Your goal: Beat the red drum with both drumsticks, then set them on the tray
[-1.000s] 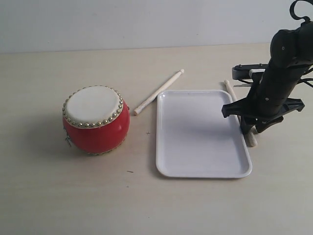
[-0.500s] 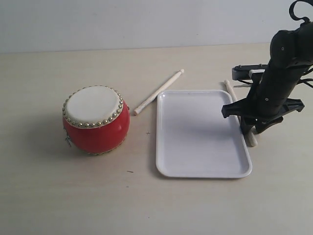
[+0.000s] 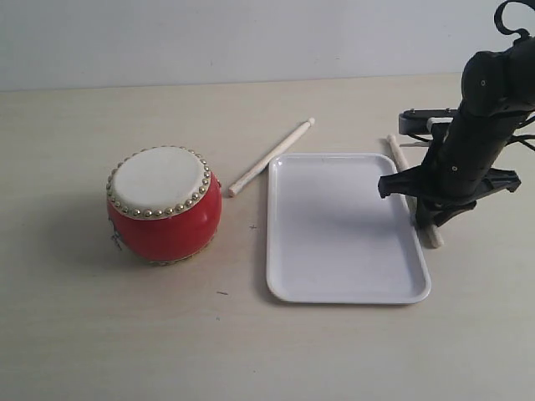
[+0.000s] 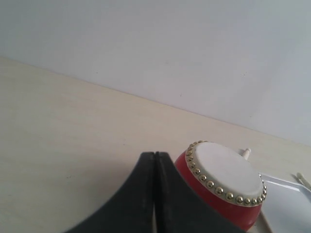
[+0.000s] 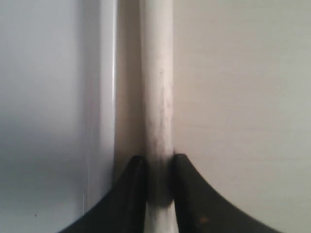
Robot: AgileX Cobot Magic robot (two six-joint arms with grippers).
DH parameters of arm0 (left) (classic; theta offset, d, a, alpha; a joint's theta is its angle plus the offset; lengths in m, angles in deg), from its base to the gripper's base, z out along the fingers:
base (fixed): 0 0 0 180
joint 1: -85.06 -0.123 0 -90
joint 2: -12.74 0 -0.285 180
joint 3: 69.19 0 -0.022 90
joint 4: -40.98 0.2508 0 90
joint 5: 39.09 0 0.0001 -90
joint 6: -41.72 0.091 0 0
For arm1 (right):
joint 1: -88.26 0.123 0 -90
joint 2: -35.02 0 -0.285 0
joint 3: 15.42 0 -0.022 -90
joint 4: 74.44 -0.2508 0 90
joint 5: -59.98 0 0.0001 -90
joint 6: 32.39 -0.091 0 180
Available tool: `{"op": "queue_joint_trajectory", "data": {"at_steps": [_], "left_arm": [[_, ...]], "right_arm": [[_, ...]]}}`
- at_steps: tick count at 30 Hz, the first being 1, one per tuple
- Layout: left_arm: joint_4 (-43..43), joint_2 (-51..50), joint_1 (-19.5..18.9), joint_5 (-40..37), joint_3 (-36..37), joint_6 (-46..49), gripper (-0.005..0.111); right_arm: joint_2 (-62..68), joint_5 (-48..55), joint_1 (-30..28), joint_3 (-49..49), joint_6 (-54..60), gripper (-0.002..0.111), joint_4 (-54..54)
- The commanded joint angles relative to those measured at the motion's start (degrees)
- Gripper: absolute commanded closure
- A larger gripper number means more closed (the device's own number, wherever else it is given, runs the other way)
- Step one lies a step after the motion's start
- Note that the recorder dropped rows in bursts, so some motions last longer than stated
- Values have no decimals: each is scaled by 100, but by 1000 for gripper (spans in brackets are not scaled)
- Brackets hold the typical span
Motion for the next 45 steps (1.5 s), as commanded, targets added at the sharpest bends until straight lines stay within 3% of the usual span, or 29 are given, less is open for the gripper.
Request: {"op": "queue_joint_trajectory", "data": {"at_steps": [1, 3, 5, 6, 11, 16, 17, 18, 21, 22, 24, 26, 29, 31, 33, 38, 45], "left_arm": [[18, 33, 45, 130, 18, -257, 107], [18, 22, 45, 381, 18, -459, 107], [7, -156, 45, 1289, 18, -1048, 107], [7, -356, 45, 1286, -33, -1113, 107], [27, -2638, 45, 1236, -1498, -526, 107], [28, -5324, 45, -697, -4314, 1200, 107], [-6, -5801, 45, -1236, -4892, 1592, 107], [-177, -6646, 45, -2322, -5949, 2462, 107], [-807, -7983, 45, -3766, -7559, 3774, 107], [-1267, -8808, 69, -4653, -8630, 4383, 107], [-1701, -9842, 216, -5614, -9962, 4743, 107], [-2106, -10547, 493, -5697, -10596, 4857, 107], [-2148, -11190, 1083, -5685, -10944, 5247, 104], [-2024, -11684, 1551, -5695, -10990, 5208, 91], [-1887, -11969, 1771, -5775, -10990, 5210, 76], [-1838, -12321, 1906, -5713, -10990, 5134, 62], [-1869, -12580, 2113, -5564, -10990, 5082, 62]], "right_arm": [[-390, -43, -37, -29, -56, 108, 86], [-764, 91, -173, -29, -56, 108, 156], [-1216, 211, -320, -29, 148, 108, 234], [-1467, 315, -348, -29, 320, 108, 301], [-2369, 571, -362, -19, 715, 108, 494], [-2803, 728, -362, -19, 756, 108, 381], [-2859, 744, -362, -19, 828, 108, 270], [-2945, 744, -362, -19, 1011, 108, 69], [-2977, 705, -362, -19, 1142, 108, -170], [-2961, 694, -362, -19, 1206, 108, -286], [-2938, 652, -362, -19, 1220, 108, -299], [-2938, 629, -362, -19, 1306, 108, -299], [-2938, 642, -362, -19, 1317, 108, -299], [-2963, 505, -362, 107, 1346, 108, -299], [-3075, 163, -362, 472, 1346, 108, -299], [-3218, -416, -362, 1119, 1547, 108, -653], [-3218, -733, -362, 1251, 1996, 108, -1238]]}}
